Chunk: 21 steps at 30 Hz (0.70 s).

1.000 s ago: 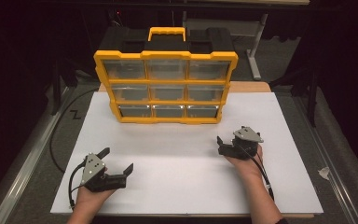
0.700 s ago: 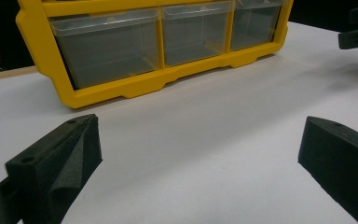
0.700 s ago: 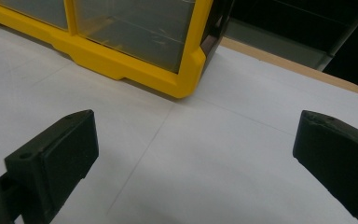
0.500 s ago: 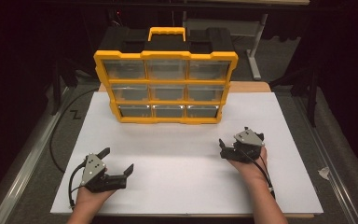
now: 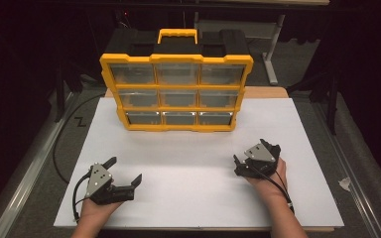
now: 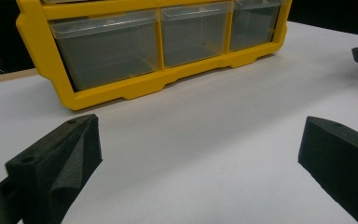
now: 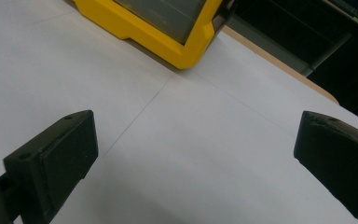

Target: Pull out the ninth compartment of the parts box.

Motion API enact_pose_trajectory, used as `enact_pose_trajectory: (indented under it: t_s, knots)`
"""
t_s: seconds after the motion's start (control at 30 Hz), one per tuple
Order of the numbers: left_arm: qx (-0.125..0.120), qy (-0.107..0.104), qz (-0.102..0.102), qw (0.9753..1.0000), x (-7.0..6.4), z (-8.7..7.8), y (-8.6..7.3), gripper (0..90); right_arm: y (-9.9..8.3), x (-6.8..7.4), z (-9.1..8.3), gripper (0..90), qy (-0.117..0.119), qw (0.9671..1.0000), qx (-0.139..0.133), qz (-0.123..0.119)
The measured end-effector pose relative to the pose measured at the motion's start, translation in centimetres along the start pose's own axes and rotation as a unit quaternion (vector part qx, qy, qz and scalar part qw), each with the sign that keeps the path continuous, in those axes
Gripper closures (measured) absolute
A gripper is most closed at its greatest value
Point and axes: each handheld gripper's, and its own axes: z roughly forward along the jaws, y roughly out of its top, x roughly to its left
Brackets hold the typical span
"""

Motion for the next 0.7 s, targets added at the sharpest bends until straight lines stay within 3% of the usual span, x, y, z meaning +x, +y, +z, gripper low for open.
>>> enact_pose_trajectory:
  t_s: [0.23,0.43,0.5,0.57,0.63,0.67,0.7]
  knots:
    - [-0.001,0.002,0.000,1.0000,0.1,0.0,0.0,0.1,0.2,1.0,-0.2,1.1,-0.012,0.9979,0.007,-0.063]
    - [-0.004,0.006,-0.001,1.0000,0.2,0.0,0.0,0.2,0.4,1.7,-0.3,1.2,-0.022,0.9945,0.011,-0.102]
    - [-0.005,0.008,-0.002,1.0000,0.2,-0.1,0.0,0.2,0.5,1.9,-0.3,1.2,-0.027,0.9927,0.012,-0.117]
    - [-0.005,0.007,-0.002,1.0000,0.2,-0.1,0.0,0.2,0.6,2.2,-0.5,1.2,-0.036,0.9884,0.015,-0.147]
    - [-0.005,0.006,-0.002,1.0000,0.2,0.0,0.0,0.2,0.7,2.3,-0.5,1.2,-0.038,0.9879,0.012,-0.150]
    - [-0.004,0.005,-0.002,1.0000,0.2,0.0,0.0,0.2,0.8,2.5,-0.5,1.2,-0.042,0.9850,0.012,-0.167]
    - [-0.004,0.005,-0.001,1.0000,0.2,0.0,0.0,0.2,0.8,2.5,-0.5,1.2,-0.042,0.9850,0.012,-0.167]
